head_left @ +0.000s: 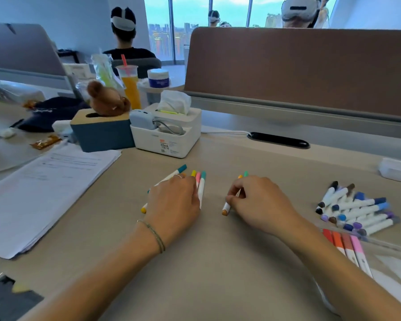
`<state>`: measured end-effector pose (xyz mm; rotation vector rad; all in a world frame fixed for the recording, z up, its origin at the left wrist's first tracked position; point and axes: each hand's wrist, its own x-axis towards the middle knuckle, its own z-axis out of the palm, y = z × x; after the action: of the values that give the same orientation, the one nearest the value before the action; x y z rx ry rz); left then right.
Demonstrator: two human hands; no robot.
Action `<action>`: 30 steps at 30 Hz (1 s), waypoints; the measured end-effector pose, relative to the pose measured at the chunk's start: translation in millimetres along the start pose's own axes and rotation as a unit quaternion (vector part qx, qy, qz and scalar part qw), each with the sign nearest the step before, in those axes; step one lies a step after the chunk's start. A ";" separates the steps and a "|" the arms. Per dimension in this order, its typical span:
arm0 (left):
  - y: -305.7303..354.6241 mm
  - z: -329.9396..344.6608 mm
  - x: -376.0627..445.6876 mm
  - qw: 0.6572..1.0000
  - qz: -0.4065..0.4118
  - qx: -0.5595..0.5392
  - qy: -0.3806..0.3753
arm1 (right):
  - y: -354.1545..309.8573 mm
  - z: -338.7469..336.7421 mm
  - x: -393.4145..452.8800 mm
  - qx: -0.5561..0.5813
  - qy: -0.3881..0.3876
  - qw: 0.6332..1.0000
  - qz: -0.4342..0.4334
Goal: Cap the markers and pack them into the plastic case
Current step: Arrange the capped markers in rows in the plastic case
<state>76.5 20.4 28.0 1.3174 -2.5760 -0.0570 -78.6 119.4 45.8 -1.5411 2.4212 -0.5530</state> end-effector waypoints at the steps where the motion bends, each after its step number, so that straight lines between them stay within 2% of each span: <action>1: -0.9 1.3 2.6 1.000 -0.002 0.002 -0.002 | -1.6 1.2 2.3 -0.003 -0.006 1.000 0.001; 9: 1.0 8.6 21.4 0.998 0.002 0.056 -0.010 | -3.2 2.8 10.4 -0.011 -0.031 0.999 0.002; 18: 7.2 3.4 22.7 0.998 -0.004 0.049 -0.035 | 10.1 2.7 10.8 -0.013 -0.027 0.999 0.012; 21: 5.9 0.5 24.9 0.997 -0.017 -0.004 -0.069 | 10.6 3.9 12.1 -0.014 -0.030 0.999 0.008; 23: 0.4 -0.7 24.8 0.991 -0.034 -0.091 -0.088 | 9.2 4.2 13.0 -0.016 -0.033 0.999 0.006; 26: -10.0 -5.8 20.6 0.969 -0.061 -0.217 -0.104 | 8.8 5.8 15.4 -0.019 -0.033 0.999 0.014; 30: -27.4 -13.9 15.0 0.946 -0.090 -0.294 -0.108 | 5.3 7.2 22.6 -0.019 -0.023 0.999 0.026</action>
<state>93.1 -6.8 40.5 1.3429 -2.3016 -0.9690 -89.9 99.6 37.4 -1.4827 2.4430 -0.4586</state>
